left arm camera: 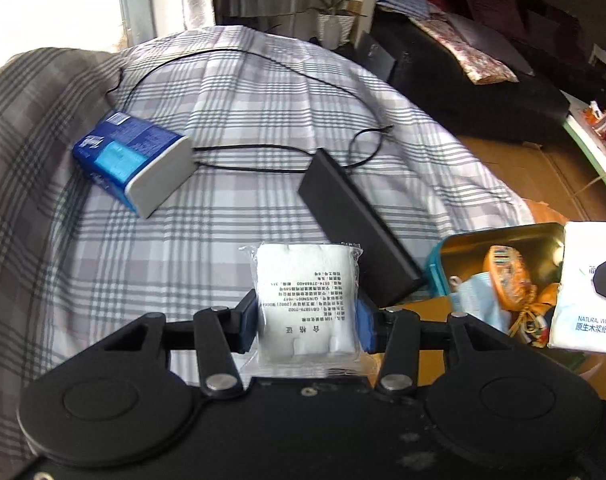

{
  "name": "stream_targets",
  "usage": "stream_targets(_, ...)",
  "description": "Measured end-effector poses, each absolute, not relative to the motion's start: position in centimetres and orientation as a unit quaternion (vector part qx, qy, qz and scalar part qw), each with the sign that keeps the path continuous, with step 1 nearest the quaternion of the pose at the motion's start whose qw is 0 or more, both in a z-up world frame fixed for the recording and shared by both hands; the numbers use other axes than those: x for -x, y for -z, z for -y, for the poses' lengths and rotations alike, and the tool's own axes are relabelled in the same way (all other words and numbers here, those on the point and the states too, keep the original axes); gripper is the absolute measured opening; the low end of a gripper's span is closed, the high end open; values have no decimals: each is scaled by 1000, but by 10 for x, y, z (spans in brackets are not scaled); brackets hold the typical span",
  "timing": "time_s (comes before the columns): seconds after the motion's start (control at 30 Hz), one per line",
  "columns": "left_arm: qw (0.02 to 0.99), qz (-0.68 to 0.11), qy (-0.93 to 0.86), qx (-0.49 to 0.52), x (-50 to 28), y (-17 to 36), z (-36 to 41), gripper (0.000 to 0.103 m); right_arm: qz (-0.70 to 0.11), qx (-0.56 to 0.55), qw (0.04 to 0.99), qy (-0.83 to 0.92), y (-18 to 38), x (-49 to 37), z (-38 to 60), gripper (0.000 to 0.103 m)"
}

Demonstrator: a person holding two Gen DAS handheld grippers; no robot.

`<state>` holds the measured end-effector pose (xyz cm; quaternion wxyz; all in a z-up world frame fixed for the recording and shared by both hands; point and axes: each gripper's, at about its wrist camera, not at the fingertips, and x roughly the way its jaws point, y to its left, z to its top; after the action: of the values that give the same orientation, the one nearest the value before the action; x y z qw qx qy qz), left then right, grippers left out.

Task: Organize soft objects
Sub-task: 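Carry white packet into tin tray with left gripper while right drops printed pack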

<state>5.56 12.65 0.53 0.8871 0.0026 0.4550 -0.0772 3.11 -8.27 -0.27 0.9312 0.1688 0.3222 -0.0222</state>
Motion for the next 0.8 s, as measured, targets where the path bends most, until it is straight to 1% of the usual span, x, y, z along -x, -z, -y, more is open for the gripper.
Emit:
stream_targets(0.2, 882, -449, 144, -25, -60, -18, -49, 45, -302, -206, 924, 115, 2, -13, 148, 29)
stream_targets(0.47, 869, -449, 202, -57, -68, -15, 47, 45, -311, -240, 898, 199, 22, -2, 212, 29)
stream_targets(0.6, 861, -454, 218, -70, -78, -6, 84, 45, -317, -251, 890, 211, 28, -1, 229, 29)
stream_targets(0.8, 855, -462, 222, -81, -98, 8, 119, 46, -318, -254, 888, 212, 31, -1, 241, 30)
